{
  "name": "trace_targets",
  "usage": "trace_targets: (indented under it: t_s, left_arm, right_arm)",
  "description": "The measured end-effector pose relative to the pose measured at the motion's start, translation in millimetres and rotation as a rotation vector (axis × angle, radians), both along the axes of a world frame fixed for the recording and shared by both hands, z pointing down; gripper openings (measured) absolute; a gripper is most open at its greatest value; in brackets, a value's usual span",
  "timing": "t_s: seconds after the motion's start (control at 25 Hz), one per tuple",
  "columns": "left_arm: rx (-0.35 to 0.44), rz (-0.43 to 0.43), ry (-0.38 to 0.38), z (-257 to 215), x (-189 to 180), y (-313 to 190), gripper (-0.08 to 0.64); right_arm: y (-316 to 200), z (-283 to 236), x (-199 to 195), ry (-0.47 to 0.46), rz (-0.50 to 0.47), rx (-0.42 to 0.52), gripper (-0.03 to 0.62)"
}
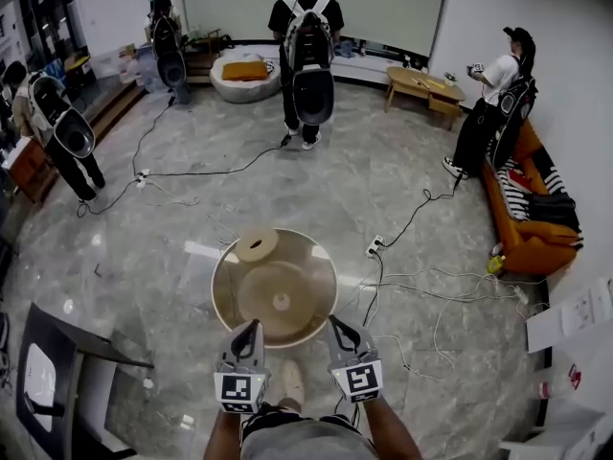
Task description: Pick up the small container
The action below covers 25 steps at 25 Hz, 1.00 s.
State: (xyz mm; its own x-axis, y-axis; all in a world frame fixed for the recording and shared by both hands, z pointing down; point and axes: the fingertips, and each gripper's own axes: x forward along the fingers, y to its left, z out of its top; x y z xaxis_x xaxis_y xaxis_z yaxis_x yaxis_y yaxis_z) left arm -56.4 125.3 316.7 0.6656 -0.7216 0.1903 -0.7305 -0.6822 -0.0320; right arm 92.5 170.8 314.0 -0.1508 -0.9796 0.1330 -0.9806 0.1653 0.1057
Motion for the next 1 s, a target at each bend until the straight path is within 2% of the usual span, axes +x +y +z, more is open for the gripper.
trace_targets:
  t_s: [0.4, 0.68, 1.0]
  left_arm:
    - [-0.018, 0.010, -0.016, 17.8, 7.9, -106.2, 0.018]
    - [-0.051, -0.013, -0.034, 45.2, 8.8, -149.7, 0.018]
    - [-0.097, -0.070, -0.051, 98.3, 16.0, -194.5, 0.018]
  right_arm:
    - [-114.8, 15.2, 9.3, 0.010, -0.014, -0.022, 0.000]
    - [-165.8, 31.2, 14.4, 0.026, -0.049, -0.046, 0.000]
    - [-217.5, 82.9, 18.0, 0.008, -0.112, -0.117, 0.000]
